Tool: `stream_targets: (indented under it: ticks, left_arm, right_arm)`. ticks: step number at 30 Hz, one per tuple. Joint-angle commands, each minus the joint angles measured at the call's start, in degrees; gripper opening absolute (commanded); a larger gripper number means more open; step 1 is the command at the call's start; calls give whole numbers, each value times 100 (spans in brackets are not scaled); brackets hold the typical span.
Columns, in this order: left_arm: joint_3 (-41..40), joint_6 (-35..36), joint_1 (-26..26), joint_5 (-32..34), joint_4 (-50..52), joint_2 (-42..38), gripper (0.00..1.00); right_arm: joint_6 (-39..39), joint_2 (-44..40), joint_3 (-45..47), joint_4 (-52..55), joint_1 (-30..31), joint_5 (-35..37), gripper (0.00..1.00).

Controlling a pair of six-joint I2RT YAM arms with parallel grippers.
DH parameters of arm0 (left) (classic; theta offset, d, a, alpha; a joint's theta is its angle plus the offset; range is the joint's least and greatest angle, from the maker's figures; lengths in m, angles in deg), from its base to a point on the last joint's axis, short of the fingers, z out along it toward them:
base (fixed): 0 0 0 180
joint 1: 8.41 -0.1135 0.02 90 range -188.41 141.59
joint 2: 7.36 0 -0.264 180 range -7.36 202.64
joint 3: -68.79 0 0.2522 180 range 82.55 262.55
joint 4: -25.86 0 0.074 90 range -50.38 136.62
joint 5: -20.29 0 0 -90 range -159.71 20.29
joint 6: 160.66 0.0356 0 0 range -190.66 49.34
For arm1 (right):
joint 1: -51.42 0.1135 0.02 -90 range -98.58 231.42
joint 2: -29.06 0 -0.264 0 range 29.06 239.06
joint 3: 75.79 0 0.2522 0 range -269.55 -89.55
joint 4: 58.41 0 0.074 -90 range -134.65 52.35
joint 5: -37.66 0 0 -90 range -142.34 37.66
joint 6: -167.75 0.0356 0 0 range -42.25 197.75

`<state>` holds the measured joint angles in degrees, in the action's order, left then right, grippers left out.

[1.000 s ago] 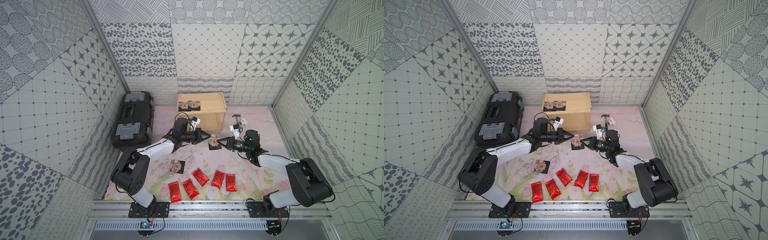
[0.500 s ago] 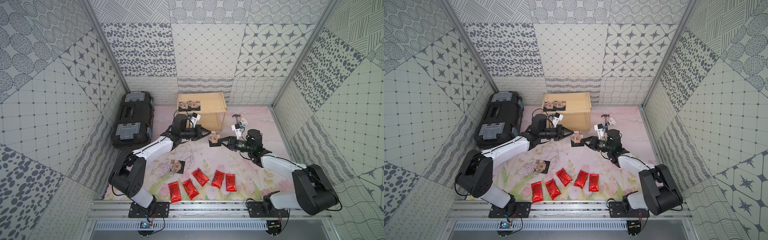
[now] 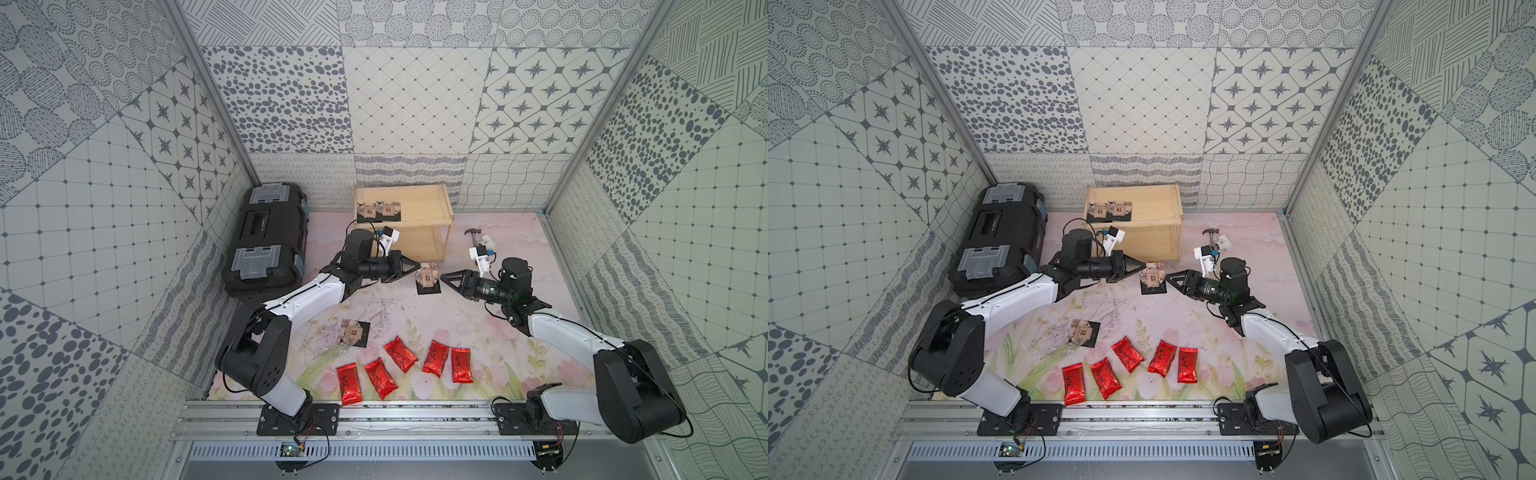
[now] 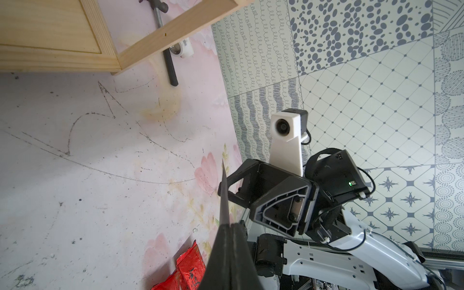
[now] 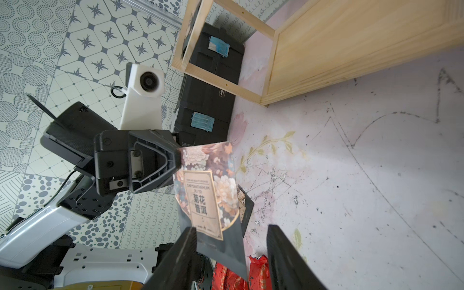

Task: Place the tea bags on the shelf by color
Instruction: Pick up the tea bag from the center of the board.

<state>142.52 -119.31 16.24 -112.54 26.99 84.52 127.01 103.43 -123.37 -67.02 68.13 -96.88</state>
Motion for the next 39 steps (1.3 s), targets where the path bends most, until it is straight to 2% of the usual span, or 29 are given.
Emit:
stream_targets:
  ticks: [1, 20, 28, 33, 36, 39]
  left_arm:
    - [-37, 142, -64, -46, -409, -47, 0]
    - [-70, -391, -77, -521, -1270, -131, 0]
    - [-98, -494, -82, -804, -1576, -233, 0]
    - [-88, -759, -118, -866, -1779, -251, 0]
    - [-122, -964, -137, -534, -1938, -337, 0]
    - [-281, -1502, -136, -193, -2595, -281, 0]
  right_arm:
    - [-26, -306, 110, -96, -49, 20, 52]
    - [618, -1653, 939, -380, -1, 142, 59]
    - [807, -1974, 831, -279, 13, 71, 60]
    - [1149, -2033, 779, -631, 119, 45, 60]
    - [1572, -2080, 785, -879, 224, 377, 60]
    - [2138, -2180, 976, -1256, 397, 1181, 62]
